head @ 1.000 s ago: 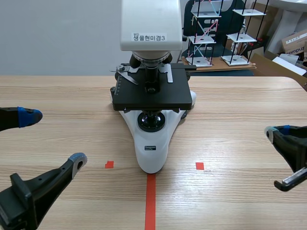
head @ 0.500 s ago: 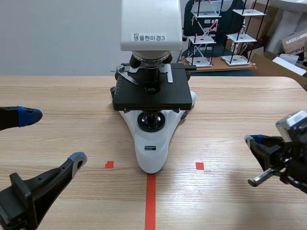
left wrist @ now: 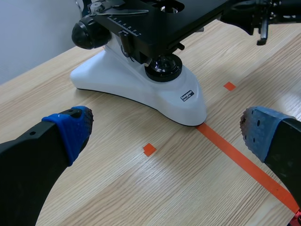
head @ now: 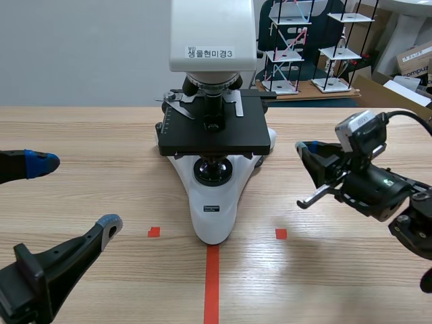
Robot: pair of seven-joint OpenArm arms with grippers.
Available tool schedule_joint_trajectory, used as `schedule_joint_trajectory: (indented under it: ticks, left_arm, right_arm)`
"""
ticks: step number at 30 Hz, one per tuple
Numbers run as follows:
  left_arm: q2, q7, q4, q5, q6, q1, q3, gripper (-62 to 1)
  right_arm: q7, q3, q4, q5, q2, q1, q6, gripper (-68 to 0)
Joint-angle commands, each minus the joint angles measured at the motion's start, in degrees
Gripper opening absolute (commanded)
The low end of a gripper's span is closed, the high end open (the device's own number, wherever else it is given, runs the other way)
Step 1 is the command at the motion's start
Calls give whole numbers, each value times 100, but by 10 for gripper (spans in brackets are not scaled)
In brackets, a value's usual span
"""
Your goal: Point at the stage knob
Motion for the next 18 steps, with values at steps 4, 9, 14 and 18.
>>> schedule_joint_trajectory:
  ticks: [4, 9, 14, 18]
  left_arm:
    - [-20, -81, 72, -63, 33, 42, -11, 14]
    - [-20, -79, 72, -63, 33, 42, -11, 14]
    - [-20, -81, 72, -63, 33, 42, -11, 14]
    - [-20, -79, 72, -63, 33, 42, -11, 14]
  right_arm:
    - [122, -136, 103, -48, -26, 212, 70, -673]
    - [120, -162, 103, -98, -101, 234, 83, -673]
    - [120, -162, 103, -118, -127, 232, 81, -673]
    - [118, -162, 103, -118, -136, 234, 81, -673]
